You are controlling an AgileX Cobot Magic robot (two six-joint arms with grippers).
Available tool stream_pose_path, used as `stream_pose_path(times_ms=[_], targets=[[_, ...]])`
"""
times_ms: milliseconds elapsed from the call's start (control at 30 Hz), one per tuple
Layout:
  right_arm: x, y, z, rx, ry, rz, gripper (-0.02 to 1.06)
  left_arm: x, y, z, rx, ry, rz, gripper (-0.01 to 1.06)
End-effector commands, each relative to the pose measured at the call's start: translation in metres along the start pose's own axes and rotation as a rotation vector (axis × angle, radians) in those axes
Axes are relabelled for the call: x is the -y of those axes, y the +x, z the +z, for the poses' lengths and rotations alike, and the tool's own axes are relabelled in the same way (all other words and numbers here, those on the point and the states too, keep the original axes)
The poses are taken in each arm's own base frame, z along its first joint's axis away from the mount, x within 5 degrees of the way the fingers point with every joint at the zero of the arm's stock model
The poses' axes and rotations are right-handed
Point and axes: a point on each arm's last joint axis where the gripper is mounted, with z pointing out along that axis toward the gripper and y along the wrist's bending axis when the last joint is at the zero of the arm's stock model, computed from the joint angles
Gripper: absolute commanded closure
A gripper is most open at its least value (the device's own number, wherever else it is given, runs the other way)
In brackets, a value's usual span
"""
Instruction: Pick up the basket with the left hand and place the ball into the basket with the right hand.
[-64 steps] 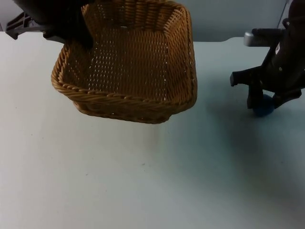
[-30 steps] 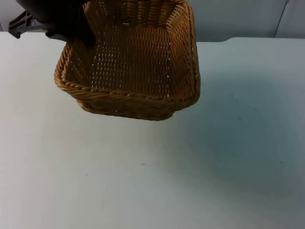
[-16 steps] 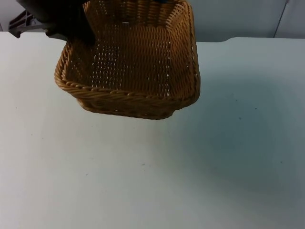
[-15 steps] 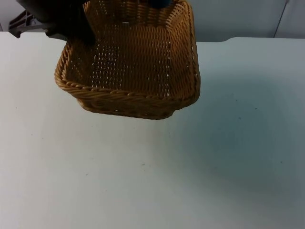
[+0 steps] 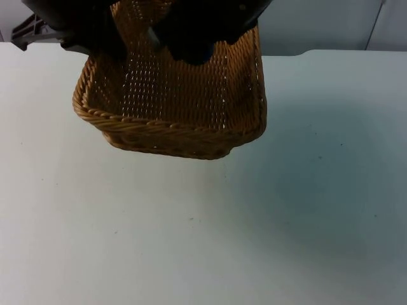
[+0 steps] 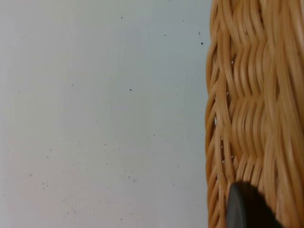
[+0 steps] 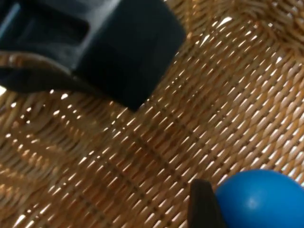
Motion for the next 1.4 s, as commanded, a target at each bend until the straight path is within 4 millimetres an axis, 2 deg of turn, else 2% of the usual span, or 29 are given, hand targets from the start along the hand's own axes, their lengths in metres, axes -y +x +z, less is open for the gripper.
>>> stream_pose_path(times_ms=[0, 100, 233, 333, 367, 467, 500, 533, 600, 1167, 1333, 1367], targets=[[-0.001, -0.003, 0.001, 0.018, -0.006, 0.008, 1.05, 0.004, -0.003, -0.004, 0.032, 0.017, -0.012, 1.05], [-0.001, -0.002, 0.002, 0.016, -0.006, 0.014, 1.04, 0.004, -0.003, -0.004, 0.032, 0.017, -0.012, 1.05], [-0.001, -0.002, 0.002, 0.018, -0.006, 0.019, 0.96, 0.004, -0.003, -0.004, 0.032, 0.017, -0.012, 1.05], [-0.001, -0.002, 0.002, 0.016, -0.006, 0.019, 0.69, 0.004, -0.003, -0.004, 0.032, 0.017, -0.012, 1.05], [-0.001, -0.002, 0.002, 0.016, -0.006, 0.019, 0.69, 0.004, -0.003, -0.004, 0.032, 0.017, -0.012, 1.05], [-0.001, -0.002, 0.002, 0.016, -0.006, 0.017, 0.38, 0.004, -0.003, -0.004, 0.032, 0.017, -0.012, 1.05], [-0.001, -0.002, 0.002, 0.016, -0.006, 0.016, 0.23, 0.004, -0.003, -0.004, 0.032, 0.017, -0.012, 1.05], [-0.001, -0.002, 0.002, 0.016, -0.006, 0.016, 0.23, 0.004, -0.003, -0.004, 0.032, 0.017, -0.012, 1.05], [-0.001, -0.002, 0.002, 0.016, -0.006, 0.016, 0.0, 0.004, -0.003, -0.004, 0.03, 0.017, -0.013, 1.05], [0.0, -0.004, -0.002, 0.024, -0.005, 0.009, 0.0, 0.004, -0.002, -0.004, 0.024, 0.018, -0.013, 1.05], [0.002, -0.01, -0.017, 0.034, 0.001, 0.025, 0.0, 0.003, -0.002, -0.004, 0.02, 0.014, -0.008, 1.05], [0.004, -0.011, -0.025, 0.03, 0.006, 0.032, 0.0, 0.003, -0.002, -0.004, 0.02, 0.014, -0.008, 1.05]])
